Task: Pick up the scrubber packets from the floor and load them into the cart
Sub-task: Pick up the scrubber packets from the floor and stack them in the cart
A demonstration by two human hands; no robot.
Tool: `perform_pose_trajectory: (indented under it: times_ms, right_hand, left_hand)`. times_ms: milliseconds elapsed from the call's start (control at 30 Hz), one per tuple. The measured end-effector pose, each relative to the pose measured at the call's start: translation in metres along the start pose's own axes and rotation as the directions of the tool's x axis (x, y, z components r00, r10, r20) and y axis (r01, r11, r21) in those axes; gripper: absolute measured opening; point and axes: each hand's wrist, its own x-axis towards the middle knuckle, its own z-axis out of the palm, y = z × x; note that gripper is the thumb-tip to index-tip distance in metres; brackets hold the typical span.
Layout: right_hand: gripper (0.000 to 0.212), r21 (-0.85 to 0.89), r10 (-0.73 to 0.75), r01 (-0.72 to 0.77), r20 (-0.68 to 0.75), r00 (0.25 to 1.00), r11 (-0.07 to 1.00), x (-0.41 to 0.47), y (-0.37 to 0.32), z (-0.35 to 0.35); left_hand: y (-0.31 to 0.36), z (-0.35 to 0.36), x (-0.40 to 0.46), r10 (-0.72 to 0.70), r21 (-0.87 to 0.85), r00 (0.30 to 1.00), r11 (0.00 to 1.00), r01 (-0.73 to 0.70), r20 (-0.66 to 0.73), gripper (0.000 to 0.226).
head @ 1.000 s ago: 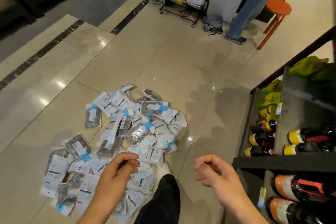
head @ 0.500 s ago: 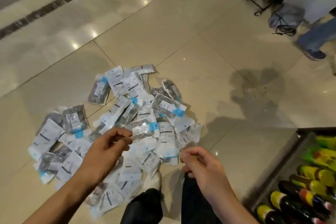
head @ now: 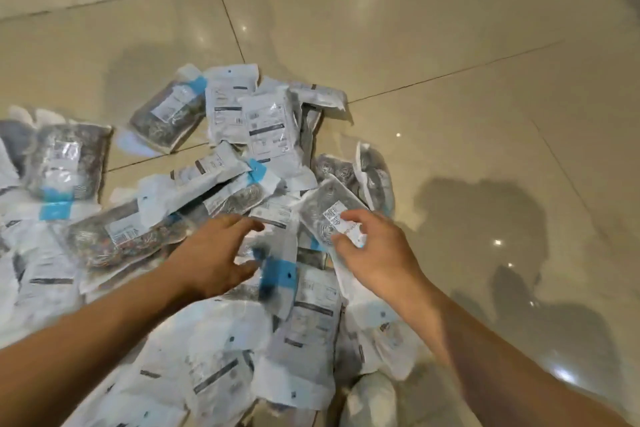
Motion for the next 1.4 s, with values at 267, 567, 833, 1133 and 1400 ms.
perform_pose_trajectory:
  times_ms: [267, 567, 833, 1133, 1400]
  right_hand:
    - [0.077, -0.392, 0.064, -0.054, 0.013, 0.998, 0.918, 0.133, 0.064, 0.076]
    - [0.095, -0.399, 0.378, -0.333, 0.039, 0.925, 0.854, 0.135, 0.064, 0.070]
    - [0.047, -0.116, 0.425, -0.414, 0.098, 0.900, 0.903, 0.002, 0.007, 0.011]
    - [0.068, 0.226, 0.325, -0.351, 0.144, 0.935, 0.909, -0.228, -0.185, -0.114]
    - [0.050, 0.425, 0.255, -0.316, 0.195, 0.947, 0.848, -0.404, -0.312, -0.210]
  left_hand:
    - [-0.043, 0.096, 0.077, -0.156, 0.295, 0.977, 0.949, 0.107, 0.145, 0.114]
    - [-0.059, 0.091, 0.066, -0.143, 0.380, 0.989, 0.917, 0.119, 0.033, 0.069]
    - [-0.042, 0.029, -0.063, -0.332, -0.414, 0.943, 0.862, 0.291, -0.030, 0.055]
    - [0.046, -0.143, -0.323, -0.490, -0.961, 0.862, 0.153, 0.229, 0.128, 0.023]
    - [0.111, -0.229, -0.499, -0.374, -0.991, 0.918, -0.030, 0.131, 0.132, 0.049]
